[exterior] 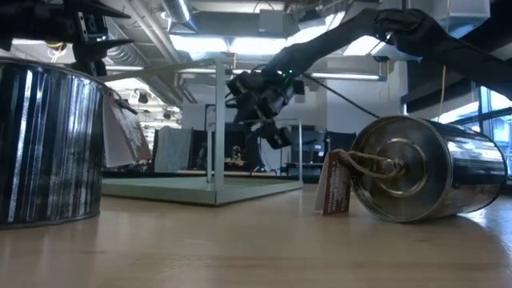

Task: Pick & Place candle stick holders
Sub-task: Prepare the shelf

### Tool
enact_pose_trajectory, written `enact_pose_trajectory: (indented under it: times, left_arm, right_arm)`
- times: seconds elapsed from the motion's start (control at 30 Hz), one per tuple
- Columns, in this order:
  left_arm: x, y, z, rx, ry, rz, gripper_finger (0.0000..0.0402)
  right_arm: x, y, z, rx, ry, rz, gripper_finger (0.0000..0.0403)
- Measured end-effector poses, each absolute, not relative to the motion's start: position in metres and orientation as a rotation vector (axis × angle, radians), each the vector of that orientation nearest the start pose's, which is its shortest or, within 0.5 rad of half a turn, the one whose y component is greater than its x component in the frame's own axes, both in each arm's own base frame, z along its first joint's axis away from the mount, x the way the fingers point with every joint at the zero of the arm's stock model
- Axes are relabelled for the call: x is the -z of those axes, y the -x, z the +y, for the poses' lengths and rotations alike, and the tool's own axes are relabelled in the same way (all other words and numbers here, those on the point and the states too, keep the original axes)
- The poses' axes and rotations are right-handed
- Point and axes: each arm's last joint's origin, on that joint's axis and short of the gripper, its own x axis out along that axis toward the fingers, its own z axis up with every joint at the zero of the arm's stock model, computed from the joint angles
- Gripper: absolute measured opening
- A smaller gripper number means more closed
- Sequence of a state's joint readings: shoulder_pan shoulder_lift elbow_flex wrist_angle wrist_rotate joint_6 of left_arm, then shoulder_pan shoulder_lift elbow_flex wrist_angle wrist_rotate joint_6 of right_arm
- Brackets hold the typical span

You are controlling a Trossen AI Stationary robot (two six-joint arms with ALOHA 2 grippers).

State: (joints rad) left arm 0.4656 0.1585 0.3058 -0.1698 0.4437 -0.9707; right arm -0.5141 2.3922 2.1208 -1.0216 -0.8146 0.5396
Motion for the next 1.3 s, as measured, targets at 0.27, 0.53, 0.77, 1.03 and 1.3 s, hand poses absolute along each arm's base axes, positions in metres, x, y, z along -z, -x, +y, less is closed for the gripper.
enact_pose_trajectory:
  times: [0.27, 0.53, 0.77, 1.03, 1.3]
  left_arm:
    - [-0.242, -0.083, 0.027, 0.013, 0.972, -0.014, 0.0157]
    - [-0.242, -0.083, 0.026, 0.031, 0.973, -0.003, 0.0157]
    - [-0.242, -0.083, 0.026, 0.031, 0.974, -0.003, 0.0157]
    - [-0.242, -0.083, 0.026, 0.032, 0.974, -0.002, 0.0157]
    - [-0.242, -0.083, 0.026, 0.032, 0.976, -0.001, 0.0157]
  right_arm:
    - [-0.194, -0.438, -0.223, 0.006, -1.274, 1.086, 0.0195]
    - [-0.199, -0.442, -0.224, -0.138, -1.311, 1.023, 0.0148]
    - [-0.2, -0.443, -0.223, -0.215, -1.3, 0.999, 0.002]
    - [-0.201, -0.445, -0.22, -0.229, -1.307, 0.996, 0.0003]
    - [-0.234, -0.446, -0.221, -0.24, -1.291, 0.892, 0.0001]
